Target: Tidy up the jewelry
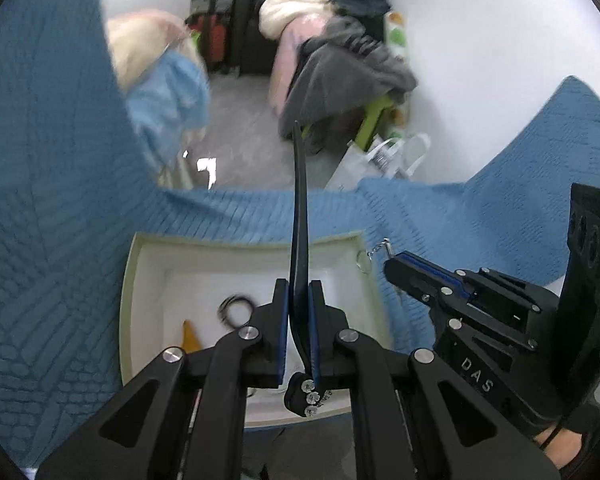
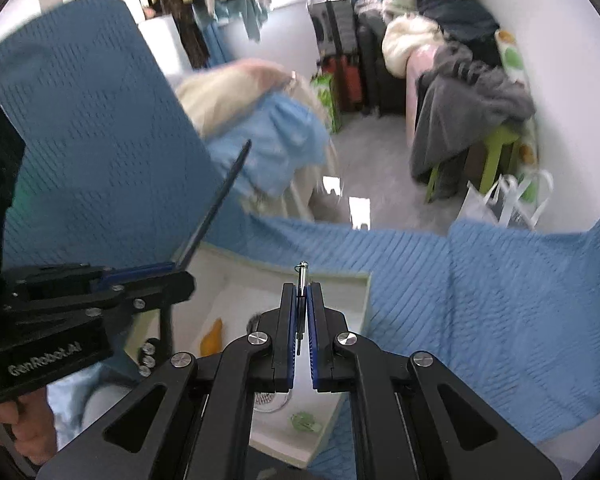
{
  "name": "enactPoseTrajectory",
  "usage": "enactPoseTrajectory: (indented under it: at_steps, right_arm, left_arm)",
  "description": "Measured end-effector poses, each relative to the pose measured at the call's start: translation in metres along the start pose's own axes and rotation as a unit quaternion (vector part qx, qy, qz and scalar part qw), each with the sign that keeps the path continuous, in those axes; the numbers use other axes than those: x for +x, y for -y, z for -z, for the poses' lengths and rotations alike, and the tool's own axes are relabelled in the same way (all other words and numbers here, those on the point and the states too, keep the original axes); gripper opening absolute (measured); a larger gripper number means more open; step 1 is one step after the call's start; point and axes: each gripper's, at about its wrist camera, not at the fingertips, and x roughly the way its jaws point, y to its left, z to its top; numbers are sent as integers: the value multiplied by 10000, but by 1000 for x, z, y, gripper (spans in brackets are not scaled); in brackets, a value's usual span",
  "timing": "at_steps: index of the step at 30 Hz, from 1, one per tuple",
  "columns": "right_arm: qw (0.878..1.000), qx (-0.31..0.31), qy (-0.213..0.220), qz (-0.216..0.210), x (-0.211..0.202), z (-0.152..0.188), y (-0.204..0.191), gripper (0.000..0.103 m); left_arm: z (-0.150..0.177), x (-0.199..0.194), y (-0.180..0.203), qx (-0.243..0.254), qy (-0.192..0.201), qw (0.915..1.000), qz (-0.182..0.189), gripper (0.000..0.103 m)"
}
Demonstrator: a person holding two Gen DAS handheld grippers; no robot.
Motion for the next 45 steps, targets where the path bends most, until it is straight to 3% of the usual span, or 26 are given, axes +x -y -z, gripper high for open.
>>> enactPoseTrajectory:
  at_steps: [5,11,14,16,17,18,24,33,39,45]
  right_arm:
    - [9989,202,-432,15,34,22,7,4]
    - [9974,146,-696,76,50,36,2,5]
    - [9974,137,-703,84,46,34,4,23]
    - [9979,194,-624,46,40,31,6,29]
    - [9981,201,-590,27,36,29,8,29]
    - [9982,204,-563,31,34,27,8,30]
    - [9994,329,46,110,-24,1,16,36]
    - [9911,121,1322,58,-148,-26,-6,36]
    - [9815,3,1915,-16,-209,-14,-27,36]
    - [9781,5,2081,-23,-244,14,-34,36]
  left_arm:
    - [23,25,-27,-225,-291,9993,39,9]
    - [38,34,-31,-316,-380,9987,133,9]
    - [37,30,-33,-388,-300,9987,167,11]
    - [36,26,-36,-452,-307,9983,192,29]
    - [35,20,-36,-507,-238,9983,148,48]
    - [34,13,-37,-528,-123,9985,104,57]
    - [28,-45,-23,-386,477,9981,-50,57]
    - [20,-156,18,38,1559,9875,-228,57]
    - [31,-197,31,209,1948,9803,-244,57]
    - [50,-215,39,165,2043,9777,-452,57]
